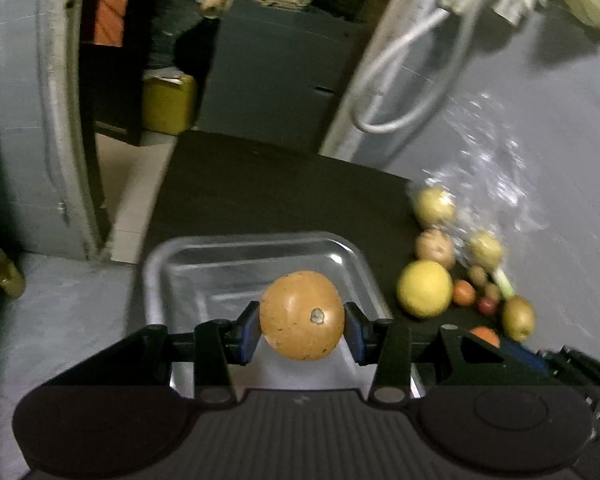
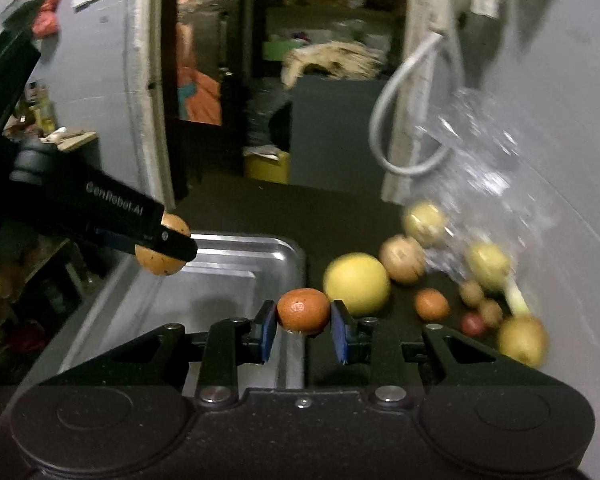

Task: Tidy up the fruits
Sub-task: 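Carry both fruits over the metal tray and open both tools to release them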

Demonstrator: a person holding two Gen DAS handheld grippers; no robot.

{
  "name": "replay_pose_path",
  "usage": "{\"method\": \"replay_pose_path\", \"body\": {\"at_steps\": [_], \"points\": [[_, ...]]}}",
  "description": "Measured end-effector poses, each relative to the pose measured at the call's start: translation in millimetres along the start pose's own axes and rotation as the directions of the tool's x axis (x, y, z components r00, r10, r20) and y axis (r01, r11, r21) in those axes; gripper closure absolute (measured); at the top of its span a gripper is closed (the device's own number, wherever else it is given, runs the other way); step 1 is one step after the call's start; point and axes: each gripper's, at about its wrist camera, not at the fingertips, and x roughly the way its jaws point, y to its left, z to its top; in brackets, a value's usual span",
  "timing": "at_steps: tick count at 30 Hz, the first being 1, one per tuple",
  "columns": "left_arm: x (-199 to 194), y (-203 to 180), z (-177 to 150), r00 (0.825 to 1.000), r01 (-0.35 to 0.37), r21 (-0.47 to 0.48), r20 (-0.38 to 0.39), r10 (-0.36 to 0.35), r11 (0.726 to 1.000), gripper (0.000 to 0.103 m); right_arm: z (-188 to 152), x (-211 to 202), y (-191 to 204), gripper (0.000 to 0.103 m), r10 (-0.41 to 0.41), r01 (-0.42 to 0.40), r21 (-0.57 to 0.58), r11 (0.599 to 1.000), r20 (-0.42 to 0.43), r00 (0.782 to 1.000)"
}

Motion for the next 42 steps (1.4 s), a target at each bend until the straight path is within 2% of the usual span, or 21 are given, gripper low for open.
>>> {"method": "replay_pose_path", "body": {"at_steps": [8,20,27,42], "points": [[16,32,7,0.999,-0.044,-0.052,-0.021,0.043,0.998,0.055,33,50,21,0.072,0.087,-0.088,-0.039,0.995,-0.018,0.996],[41,43,12,0.995,-0.071,-0.081,-0.076,0.065,0.994,0.055,40,117,38,0.072,0.118,-0.125,-0.061,0.990,-0.108,0.987],[49,46,9,0.992,-0.088,-0.075,-0.101,0.081,0.993,0.055,33,129,42,0.072,0.120,-0.130,-0.057,0.990,-0.148,0.982],[49,37,5,0.990,-0.095,-0.061,-0.114,0.088,0.994,0.055,24,130,46,0.071,0.106,-0.116,-0.051,0.992,-0.175,0.979]]}}
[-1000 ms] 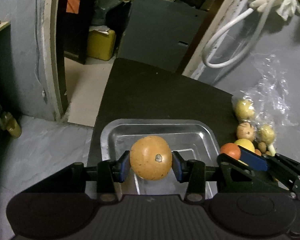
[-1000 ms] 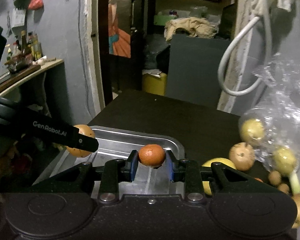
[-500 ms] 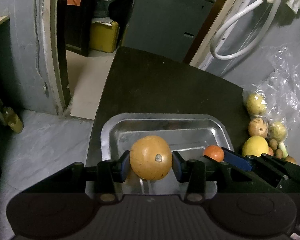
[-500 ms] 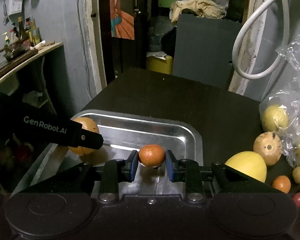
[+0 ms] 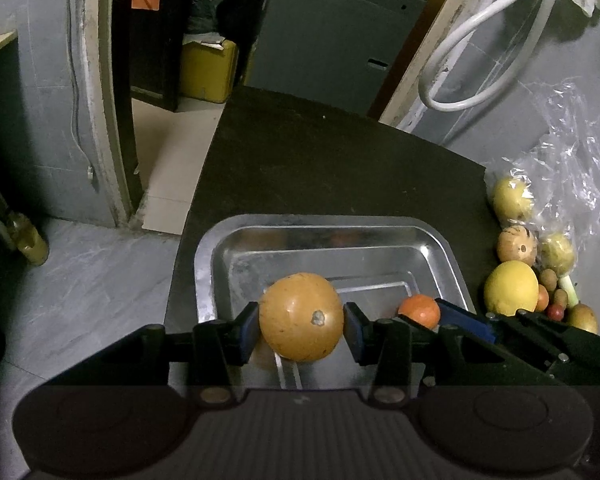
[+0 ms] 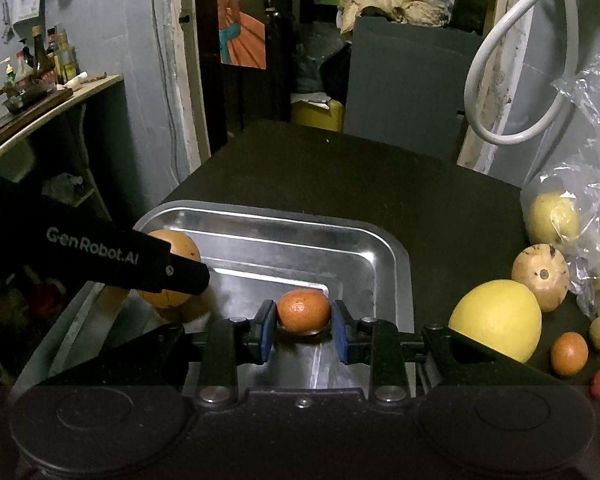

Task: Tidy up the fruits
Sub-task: 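Carry both fruits over the metal tray and open both tools to release them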

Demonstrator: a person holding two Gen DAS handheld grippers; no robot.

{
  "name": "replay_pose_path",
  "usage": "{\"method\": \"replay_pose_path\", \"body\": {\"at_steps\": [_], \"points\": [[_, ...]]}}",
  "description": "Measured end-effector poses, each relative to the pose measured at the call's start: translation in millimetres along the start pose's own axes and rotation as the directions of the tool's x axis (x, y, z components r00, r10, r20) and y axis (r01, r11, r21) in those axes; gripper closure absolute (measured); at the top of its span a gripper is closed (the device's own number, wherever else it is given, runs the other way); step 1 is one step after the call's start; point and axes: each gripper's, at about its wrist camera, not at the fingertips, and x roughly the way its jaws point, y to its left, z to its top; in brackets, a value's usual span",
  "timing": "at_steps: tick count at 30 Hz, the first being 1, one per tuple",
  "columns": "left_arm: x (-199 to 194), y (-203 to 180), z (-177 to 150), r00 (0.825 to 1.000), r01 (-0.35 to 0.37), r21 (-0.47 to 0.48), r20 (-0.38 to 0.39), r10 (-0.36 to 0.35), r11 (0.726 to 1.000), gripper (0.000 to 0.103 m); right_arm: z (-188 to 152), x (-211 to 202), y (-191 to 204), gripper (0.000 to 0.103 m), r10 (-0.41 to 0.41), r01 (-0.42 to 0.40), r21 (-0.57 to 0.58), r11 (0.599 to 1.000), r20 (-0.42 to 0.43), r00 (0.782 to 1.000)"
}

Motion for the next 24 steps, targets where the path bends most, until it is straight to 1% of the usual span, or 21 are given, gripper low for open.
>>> {"method": "replay_pose_path", "body": {"at_steps": [2,4,6,7,9,10,11,12,15,16,18,21,24], "points": [[-2,-1,0,1.000,-0.002,0.005,0.005,0.002,1.000,0.054,-2,0,0,0.071,-0.005,0.005,-0.001,1.000,-0.003,1.000],[-4,-2,0,1.000,-0.002,0.009,0.009,0.002,1.000,0.050,-3,-2,0,0.069,-0.012,0.012,-0.002,1.000,0.003,1.000],[-10,-4,-1,1.000,0.000,0.014,0.016,0.000,1.000,0.043,-3,-7,-1,0.062,-0.020,0.020,0.003,1.000,0.014,1.000],[-13,-5,-2,1.000,0.000,0.016,0.020,0.000,1.000,0.041,-4,-12,-2,0.058,-0.024,0.024,0.008,1.000,0.023,0.999],[-21,-7,-4,1.000,0.000,0.021,0.029,-0.001,1.000,0.033,-5,-20,-2,0.053,-0.035,0.034,0.016,0.999,0.033,0.999],[-25,-8,-6,0.999,0.001,0.022,0.036,-0.002,1.000,0.030,-7,-25,-2,0.049,-0.041,0.041,0.019,0.999,0.039,0.998],[-30,-9,-6,0.999,0.002,0.024,0.045,-0.003,1.000,0.025,-8,-32,-3,0.048,-0.047,0.046,0.024,0.999,0.047,0.998],[-36,-10,-8,0.998,0.002,0.027,0.057,-0.004,1.000,0.021,-9,-38,-3,0.044,-0.053,0.051,0.027,0.998,0.054,0.997],[-52,-14,-13,0.997,0.012,0.039,0.075,-0.015,0.999,0.015,-15,-58,-3,0.032,-0.080,0.077,0.040,0.996,0.078,0.994],[-57,-15,-14,0.997,0.017,0.043,0.077,-0.020,0.999,0.013,-17,-65,-2,0.030,-0.090,0.086,0.047,0.995,0.084,0.992],[-68,-17,-17,0.996,0.025,0.050,0.090,-0.029,0.998,0.006,-22,-79,-2,0.026,-0.109,0.103,0.064,0.993,0.094,0.990],[-83,-18,-22,0.994,0.030,0.056,0.106,-0.036,0.998,0.002,-29,-101,-3,0.019,-0.136,0.125,0.095,0.988,0.109,0.985],[-96,-20,-27,0.993,0.040,0.073,0.112,-0.048,0.997,0.001,-38,-125,-2,0.011,-0.163,0.147,0.126,0.981,0.127,0.978]]}}
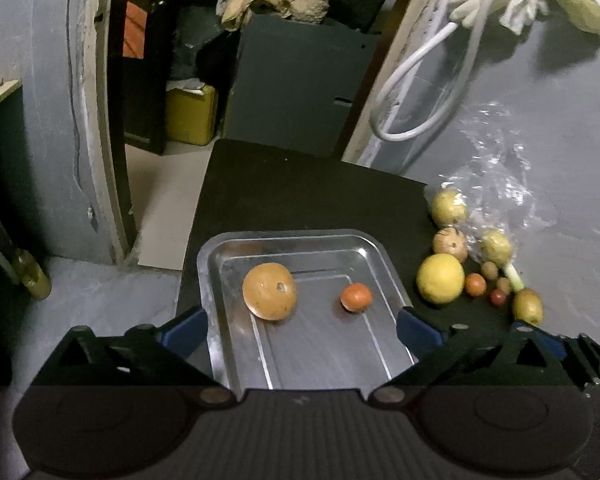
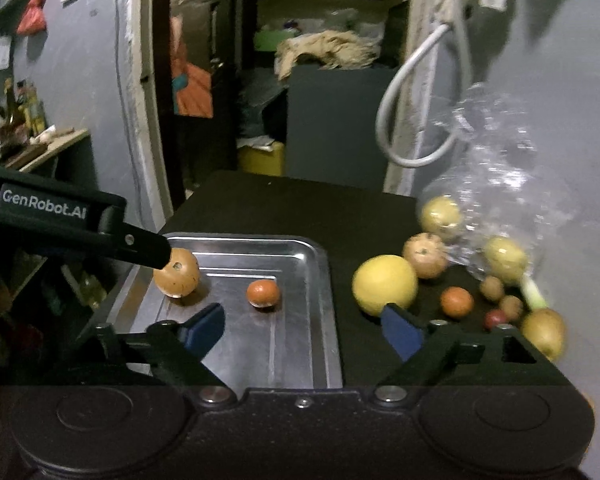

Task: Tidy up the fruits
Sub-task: 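Carry both fruits over the metal tray and open both tools to release them, then move both tools away from the tray back toward the fruit cluster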

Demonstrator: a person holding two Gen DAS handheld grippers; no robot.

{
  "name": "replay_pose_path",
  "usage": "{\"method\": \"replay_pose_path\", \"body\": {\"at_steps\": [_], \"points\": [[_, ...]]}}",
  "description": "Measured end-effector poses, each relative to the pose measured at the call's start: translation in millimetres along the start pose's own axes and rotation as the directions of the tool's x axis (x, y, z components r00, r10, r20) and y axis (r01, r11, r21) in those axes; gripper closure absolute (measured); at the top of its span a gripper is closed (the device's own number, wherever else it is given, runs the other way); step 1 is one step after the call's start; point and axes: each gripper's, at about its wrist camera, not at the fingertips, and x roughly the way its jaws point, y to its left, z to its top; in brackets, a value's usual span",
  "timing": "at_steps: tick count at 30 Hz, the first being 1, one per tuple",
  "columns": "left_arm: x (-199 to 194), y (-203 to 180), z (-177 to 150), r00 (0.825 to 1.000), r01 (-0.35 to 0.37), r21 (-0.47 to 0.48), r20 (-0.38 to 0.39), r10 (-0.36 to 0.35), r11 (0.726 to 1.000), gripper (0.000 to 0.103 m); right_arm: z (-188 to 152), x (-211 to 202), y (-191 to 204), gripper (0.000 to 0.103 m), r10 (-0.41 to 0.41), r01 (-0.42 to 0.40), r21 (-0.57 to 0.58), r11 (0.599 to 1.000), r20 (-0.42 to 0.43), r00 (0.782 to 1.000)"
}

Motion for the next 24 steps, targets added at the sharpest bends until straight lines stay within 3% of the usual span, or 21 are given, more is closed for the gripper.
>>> {"method": "replay_pose_path", "body": {"at_steps": [7,16,24], "points": [[-22,-18,-13,0.999,0.051,0.084,-0.013,-0.050,0.995,0.001,-17,-52,-8,0.001,-0.089,0.087,0.087,0.992,0.025,0.996],[-34,-51,-36,0.991,0.134,0.206,-0.054,-0.125,0.969,0.001,-43,-102,-20,0.001,-0.208,0.203,0.176,0.963,0.013,0.978],[-32,-84,-57,0.984,0.173,0.306,-0.096,-0.150,0.936,0.001,-75,-135,-38,0.001,-0.290,0.289,0.248,0.925,-0.032,0.956]]}}
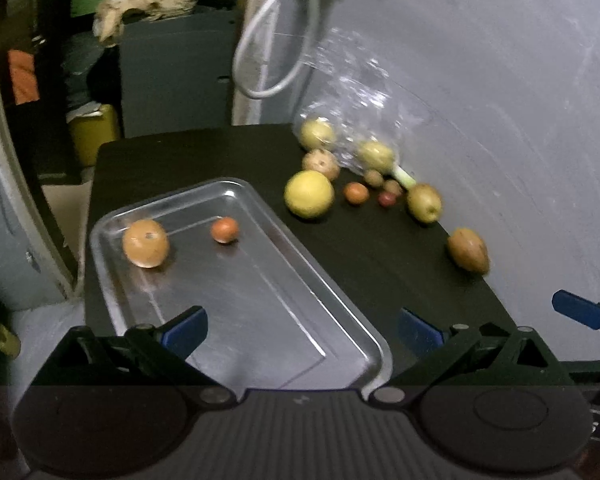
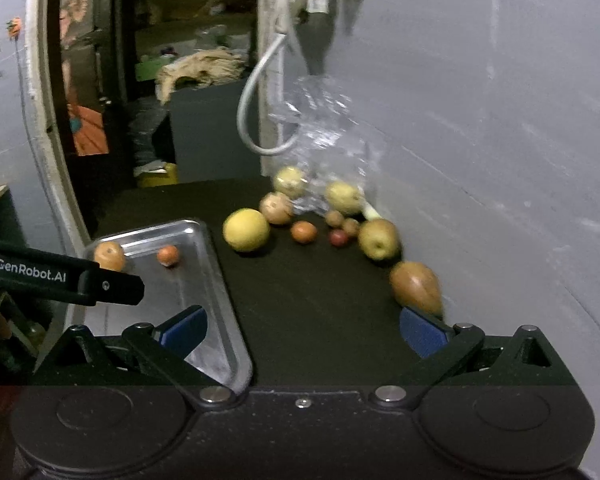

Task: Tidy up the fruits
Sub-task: 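Move both tools away from the tray back toward the fruit cluster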

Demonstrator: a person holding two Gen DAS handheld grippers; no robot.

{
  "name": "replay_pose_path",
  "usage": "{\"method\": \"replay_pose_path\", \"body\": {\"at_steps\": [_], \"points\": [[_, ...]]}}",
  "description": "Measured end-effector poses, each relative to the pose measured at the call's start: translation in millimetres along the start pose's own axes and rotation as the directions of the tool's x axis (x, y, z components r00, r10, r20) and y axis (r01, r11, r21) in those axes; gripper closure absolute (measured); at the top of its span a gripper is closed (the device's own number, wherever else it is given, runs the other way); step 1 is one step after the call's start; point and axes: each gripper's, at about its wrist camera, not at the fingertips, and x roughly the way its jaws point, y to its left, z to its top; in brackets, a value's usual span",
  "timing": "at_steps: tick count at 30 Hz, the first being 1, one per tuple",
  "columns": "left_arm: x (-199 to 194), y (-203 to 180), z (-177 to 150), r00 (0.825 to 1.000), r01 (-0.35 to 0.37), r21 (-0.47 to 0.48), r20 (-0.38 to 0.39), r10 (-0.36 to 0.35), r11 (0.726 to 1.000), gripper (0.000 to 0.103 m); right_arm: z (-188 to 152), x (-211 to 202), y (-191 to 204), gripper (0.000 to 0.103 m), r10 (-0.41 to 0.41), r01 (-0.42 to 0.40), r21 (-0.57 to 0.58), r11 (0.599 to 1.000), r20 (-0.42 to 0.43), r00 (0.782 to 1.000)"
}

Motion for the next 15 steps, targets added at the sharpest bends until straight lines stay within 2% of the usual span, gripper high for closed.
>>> {"method": "replay_pose_path", "body": {"at_steps": [4,15], "points": [[5,-14,-7,1.000,0.011,0.055,-0.019,-0.010,0.998,0.001,-10,-3,-11,0.001,-0.025,0.025,0.029,0.999,-0.020,0.999],[31,-37,-22,0.995,0.020,0.109,-0.103,-0.009,0.994,0.001,-35,10,-41,0.001,-0.064,0.076,0.096,0.992,-0.117,0.991]]}}
